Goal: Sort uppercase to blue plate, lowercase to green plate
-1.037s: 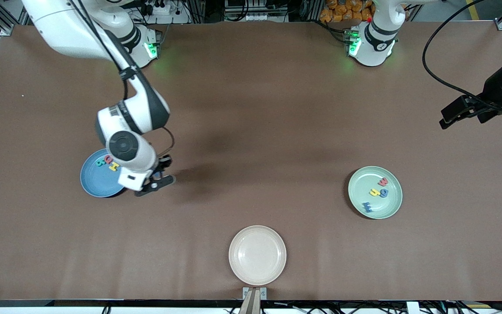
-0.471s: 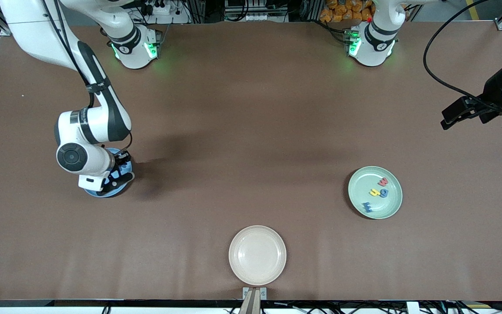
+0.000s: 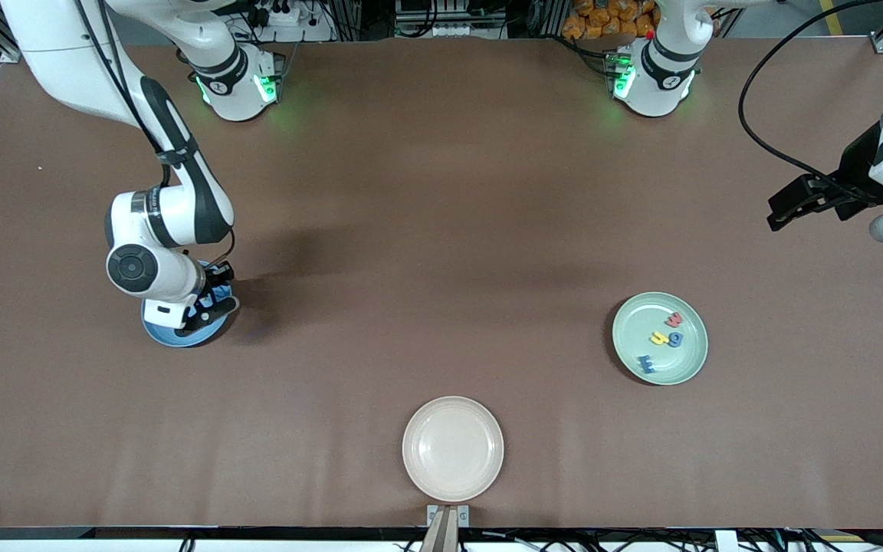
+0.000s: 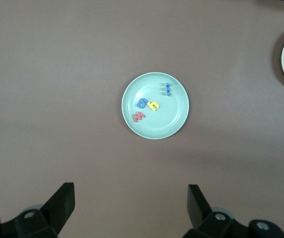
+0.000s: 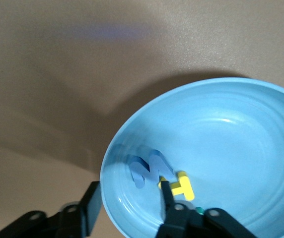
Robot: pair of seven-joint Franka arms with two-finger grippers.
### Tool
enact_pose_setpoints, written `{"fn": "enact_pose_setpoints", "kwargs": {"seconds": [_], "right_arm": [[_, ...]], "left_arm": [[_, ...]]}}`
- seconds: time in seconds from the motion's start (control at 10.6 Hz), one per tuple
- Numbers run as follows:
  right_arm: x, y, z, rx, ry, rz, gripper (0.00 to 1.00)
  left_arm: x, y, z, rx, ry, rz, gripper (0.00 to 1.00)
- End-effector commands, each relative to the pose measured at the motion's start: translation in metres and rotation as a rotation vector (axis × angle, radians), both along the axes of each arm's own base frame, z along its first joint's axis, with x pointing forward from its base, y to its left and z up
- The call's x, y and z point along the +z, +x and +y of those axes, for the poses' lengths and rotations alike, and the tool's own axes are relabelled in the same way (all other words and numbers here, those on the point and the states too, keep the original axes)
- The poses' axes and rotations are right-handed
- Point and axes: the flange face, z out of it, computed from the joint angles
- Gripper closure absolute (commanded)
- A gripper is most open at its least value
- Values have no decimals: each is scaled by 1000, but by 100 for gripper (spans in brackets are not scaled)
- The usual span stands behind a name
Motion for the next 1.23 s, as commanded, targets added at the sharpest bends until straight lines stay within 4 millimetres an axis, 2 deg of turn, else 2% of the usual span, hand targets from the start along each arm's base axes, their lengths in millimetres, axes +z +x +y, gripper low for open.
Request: {"fn": "enact_pose_setpoints", "kwargs": {"seconds": [0.0, 0.09, 0.19, 0.38, 0.47, 0.57, 0.66, 0.75, 0.94, 1.13], "right_arm": [[24, 0, -1, -10, 17, -15, 18], [38, 4, 0, -21, 17, -28, 18], [54, 9, 3, -63, 8, -34, 11], [100, 19, 23, -96, 4, -53, 10], [121, 17, 26, -124, -1, -49, 8], [149, 16, 22, -162, -3, -64, 5], [191, 17, 13, -196, 5, -98, 4], [232, 22, 9, -227, 35, -126, 0], [303, 29, -4, -270, 77, -173, 0], [353, 16, -20, -296, 85, -222, 0]], "left_arm": [[2, -3, 1, -12, 27, 21, 0], [2, -5, 1, -13, 30, 33, 0], [1, -5, 2, -37, 30, 42, 0], [1, -5, 2, -68, 32, 43, 0], [0, -5, 0, -82, 33, 44, 0], [1, -5, 0, -97, 36, 43, 0], [0, -5, -1, -105, 41, 44, 0], [1, -5, 0, -103, 41, 43, 0], [0, -5, 0, -103, 41, 44, 0], [-1, -5, 0, -103, 39, 46, 0]]}}
